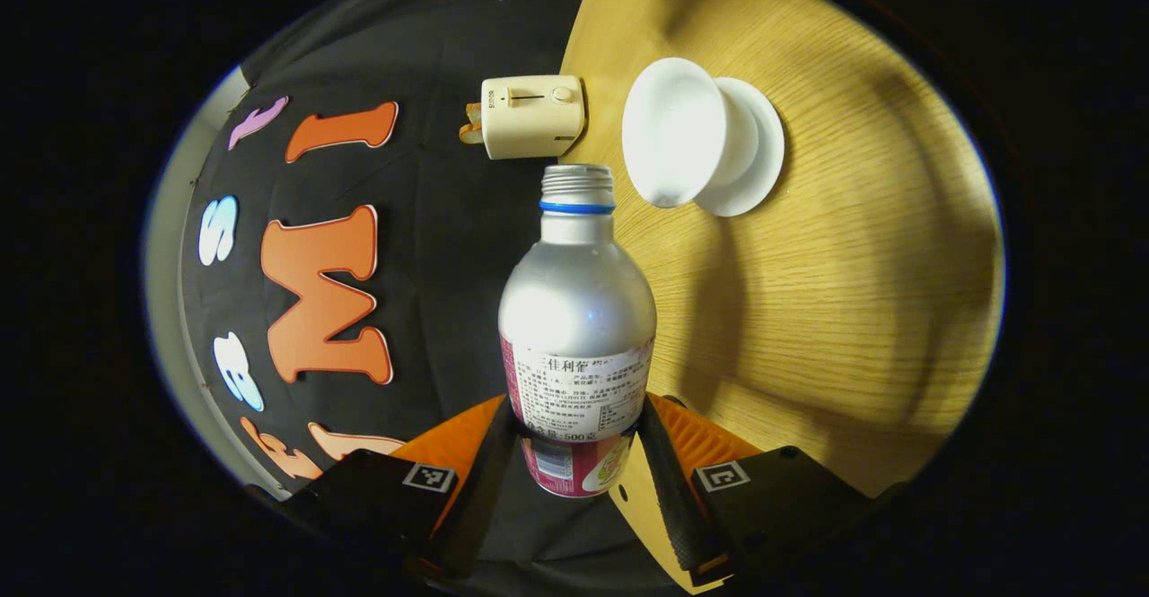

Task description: Open the teacup lid with one hand, grasp the water bottle and pour water into the teacup with the other hand; after pouring, place the water bottle on the coaster and then close the teacup lid.

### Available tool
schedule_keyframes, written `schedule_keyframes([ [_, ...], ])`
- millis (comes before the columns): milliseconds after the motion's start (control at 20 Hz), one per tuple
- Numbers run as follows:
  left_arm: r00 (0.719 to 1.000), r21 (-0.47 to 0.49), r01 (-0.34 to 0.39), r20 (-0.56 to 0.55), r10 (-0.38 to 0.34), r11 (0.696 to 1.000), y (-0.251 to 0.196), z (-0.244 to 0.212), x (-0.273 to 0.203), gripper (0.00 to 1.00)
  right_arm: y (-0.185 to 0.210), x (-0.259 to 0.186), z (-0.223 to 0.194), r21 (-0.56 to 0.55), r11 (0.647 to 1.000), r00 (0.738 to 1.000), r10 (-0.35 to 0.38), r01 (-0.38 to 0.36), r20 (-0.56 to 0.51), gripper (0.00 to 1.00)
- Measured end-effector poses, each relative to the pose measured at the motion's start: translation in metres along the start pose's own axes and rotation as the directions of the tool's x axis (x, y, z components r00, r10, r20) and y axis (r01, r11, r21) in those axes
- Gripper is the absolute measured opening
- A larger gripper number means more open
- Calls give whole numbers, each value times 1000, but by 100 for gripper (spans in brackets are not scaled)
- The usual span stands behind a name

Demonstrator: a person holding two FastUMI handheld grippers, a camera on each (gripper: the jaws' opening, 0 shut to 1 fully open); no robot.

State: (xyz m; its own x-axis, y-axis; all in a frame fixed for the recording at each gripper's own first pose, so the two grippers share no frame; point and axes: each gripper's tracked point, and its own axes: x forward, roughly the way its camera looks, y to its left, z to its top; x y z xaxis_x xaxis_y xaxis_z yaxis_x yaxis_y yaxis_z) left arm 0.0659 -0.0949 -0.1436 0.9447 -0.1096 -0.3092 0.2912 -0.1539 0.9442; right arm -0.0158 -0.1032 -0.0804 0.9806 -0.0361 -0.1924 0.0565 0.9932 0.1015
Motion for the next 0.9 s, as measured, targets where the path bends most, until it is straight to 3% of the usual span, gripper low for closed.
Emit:
schedule_keyframes([
  [400,1000,153,-7,25,3,988,13,7,2,82,-4,-5,-3,1,1000,1000,3,-3,-3,19],
  [900,999,250,-46,18,43,967,30,7,0,82,-9,-9,-6,11,1000,1000,6,-6,-5,19],
])
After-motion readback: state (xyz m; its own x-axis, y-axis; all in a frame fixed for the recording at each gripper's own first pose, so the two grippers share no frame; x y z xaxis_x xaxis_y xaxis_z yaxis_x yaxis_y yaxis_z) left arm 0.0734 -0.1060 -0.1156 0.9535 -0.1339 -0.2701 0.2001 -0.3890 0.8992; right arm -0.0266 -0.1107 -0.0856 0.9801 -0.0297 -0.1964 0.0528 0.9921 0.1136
